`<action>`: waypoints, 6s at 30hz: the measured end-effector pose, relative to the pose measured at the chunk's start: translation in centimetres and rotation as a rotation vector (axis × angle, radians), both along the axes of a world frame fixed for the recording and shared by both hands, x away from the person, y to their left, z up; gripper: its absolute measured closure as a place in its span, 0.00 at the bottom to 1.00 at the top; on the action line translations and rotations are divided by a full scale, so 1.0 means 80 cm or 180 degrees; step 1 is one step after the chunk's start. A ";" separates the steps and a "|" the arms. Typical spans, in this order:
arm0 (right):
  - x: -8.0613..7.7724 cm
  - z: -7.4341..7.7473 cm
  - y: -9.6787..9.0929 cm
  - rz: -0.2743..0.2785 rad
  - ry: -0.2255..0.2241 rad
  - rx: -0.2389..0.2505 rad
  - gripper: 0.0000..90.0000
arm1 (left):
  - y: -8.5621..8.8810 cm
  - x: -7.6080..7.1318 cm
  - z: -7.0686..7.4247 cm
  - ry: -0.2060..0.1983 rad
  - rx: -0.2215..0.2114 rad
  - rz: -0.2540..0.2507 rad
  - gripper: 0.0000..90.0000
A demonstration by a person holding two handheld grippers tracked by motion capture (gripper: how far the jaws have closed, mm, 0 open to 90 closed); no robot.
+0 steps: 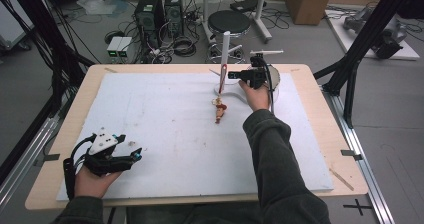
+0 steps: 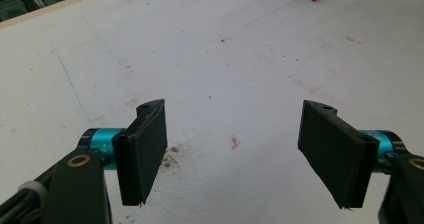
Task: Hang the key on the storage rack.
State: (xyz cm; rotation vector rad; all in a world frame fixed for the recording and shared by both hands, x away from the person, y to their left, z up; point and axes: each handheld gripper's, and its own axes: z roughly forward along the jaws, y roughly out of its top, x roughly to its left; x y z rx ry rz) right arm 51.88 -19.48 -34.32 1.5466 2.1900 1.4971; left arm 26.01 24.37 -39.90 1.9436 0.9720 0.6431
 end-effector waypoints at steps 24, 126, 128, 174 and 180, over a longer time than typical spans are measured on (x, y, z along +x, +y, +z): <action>-0.014 0.001 -0.013 0.0216 -0.0155 -0.0090 0.65 | -0.003 0.001 0.000 0.0008 0.0018 0.0021 0.31; -0.117 -0.038 -0.072 0.0678 -0.0467 -0.0133 0.31 | 0.000 -0.002 0.001 0.0016 0.0017 0.0032 0.31; -0.119 -0.038 -0.073 0.0689 -0.0415 -0.0133 0.29 | 0.000 -0.002 0.001 0.0015 0.0020 0.0034 0.31; -0.173 -0.046 -0.090 0.0751 -0.0569 -0.0317 0.19 | 0.000 -0.002 0.000 0.0037 0.0005 0.0031 0.30; -0.182 -0.052 -0.095 0.0750 -0.0588 -0.0366 0.18 | 0.000 -0.002 0.000 0.0042 0.0007 0.0030 0.30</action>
